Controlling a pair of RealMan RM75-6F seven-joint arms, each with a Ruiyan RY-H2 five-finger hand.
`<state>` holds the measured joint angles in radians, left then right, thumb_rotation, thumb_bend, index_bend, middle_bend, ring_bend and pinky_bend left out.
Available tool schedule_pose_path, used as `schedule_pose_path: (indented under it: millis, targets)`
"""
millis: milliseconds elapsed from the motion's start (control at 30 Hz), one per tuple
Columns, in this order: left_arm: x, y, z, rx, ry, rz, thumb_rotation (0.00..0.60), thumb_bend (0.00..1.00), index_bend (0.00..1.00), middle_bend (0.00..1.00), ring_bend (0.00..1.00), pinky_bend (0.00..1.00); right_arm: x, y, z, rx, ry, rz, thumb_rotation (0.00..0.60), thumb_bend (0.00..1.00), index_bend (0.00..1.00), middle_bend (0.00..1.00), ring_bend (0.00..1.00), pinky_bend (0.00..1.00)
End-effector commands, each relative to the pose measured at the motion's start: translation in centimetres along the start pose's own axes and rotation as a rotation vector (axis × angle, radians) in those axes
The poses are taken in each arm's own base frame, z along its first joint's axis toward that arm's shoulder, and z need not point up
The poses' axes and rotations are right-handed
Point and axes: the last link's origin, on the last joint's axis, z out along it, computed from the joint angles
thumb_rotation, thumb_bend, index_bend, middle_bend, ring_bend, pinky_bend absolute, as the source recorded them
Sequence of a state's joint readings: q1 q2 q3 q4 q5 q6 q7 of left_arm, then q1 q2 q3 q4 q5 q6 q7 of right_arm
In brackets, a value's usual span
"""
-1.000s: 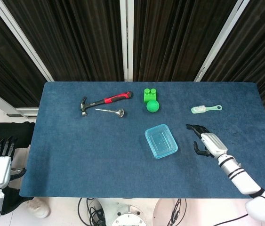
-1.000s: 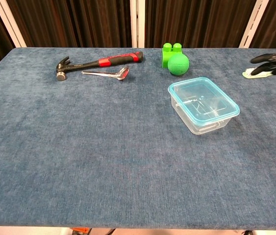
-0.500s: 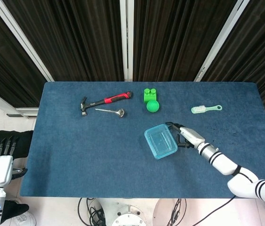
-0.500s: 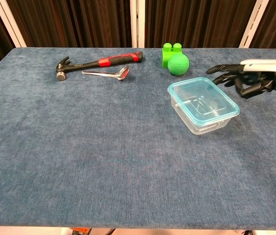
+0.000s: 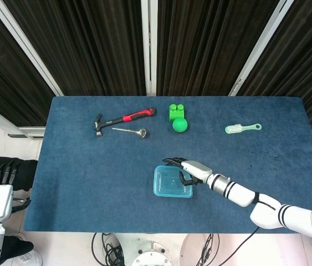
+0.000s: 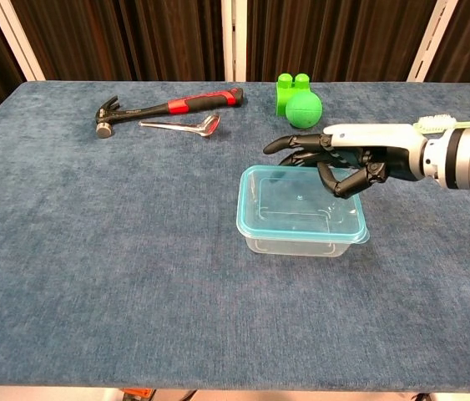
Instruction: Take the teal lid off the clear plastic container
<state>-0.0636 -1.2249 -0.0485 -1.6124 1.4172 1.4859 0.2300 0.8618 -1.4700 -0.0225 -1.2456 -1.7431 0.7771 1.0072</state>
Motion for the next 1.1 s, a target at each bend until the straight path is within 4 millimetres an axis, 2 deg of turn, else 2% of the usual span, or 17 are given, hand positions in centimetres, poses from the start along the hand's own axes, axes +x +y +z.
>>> schedule_pose_path:
  millis: [33,300,367,467,633,933,1100]
  targets:
    - [0.0,-0.1,0.1,-0.001,0.000,-0.001,0.600,0.00,0.01,0.00,0.00,0.00,0.6,0.5,-1.3,0.010,0.078,-0.089,0.600,0.35,0.00,0.13,0.00,0.00]
    - [-0.2,0.1,0.3,-0.014,0.000,-0.002,0.600,0.00,0.01,0.00,0.00,0.00,0.8,2.0,-7.5,-0.057,0.222,-0.239,0.600,0.20,0.00,0.00,0.00,0.00]
    - [-0.2,0.2,0.4,-0.017,0.001,-0.005,0.600,0.00,0.01,0.00,0.00,0.00,0.7,2.5,-8.6,-0.088,0.253,-0.286,0.600,0.16,0.00,0.00,0.00,0.00]
    - [-0.2,0.3,0.5,-0.024,0.003,-0.007,0.600,0.00,0.01,0.00,0.00,0.00,0.4,3.1,-9.1,-0.128,0.274,-0.320,0.600,0.14,0.00,0.00,0.00,0.00]
    - [-0.1,0.6,0.6,-0.035,0.006,-0.005,0.600,0.00,0.01,0.00,0.00,0.00,-0.6,2.9,-7.4,-0.128,0.255,-0.357,0.600,0.13,0.00,0.00,0.00,0.00]
    - [0.2,0.7,0.6,-0.055,0.006,0.013,0.600,0.00,0.01,0.00,0.00,0.00,-1.9,0.1,-0.9,-0.016,0.248,-0.341,0.600,0.13,0.00,0.00,0.00,0.00]
    - [0.7,1.8,1.9,-0.109,0.005,0.028,0.600,0.00,0.01,0.00,0.00,0.00,-2.3,-1.2,1.8,0.012,0.231,-0.337,0.600,0.12,0.00,0.00,0.00,0.00]
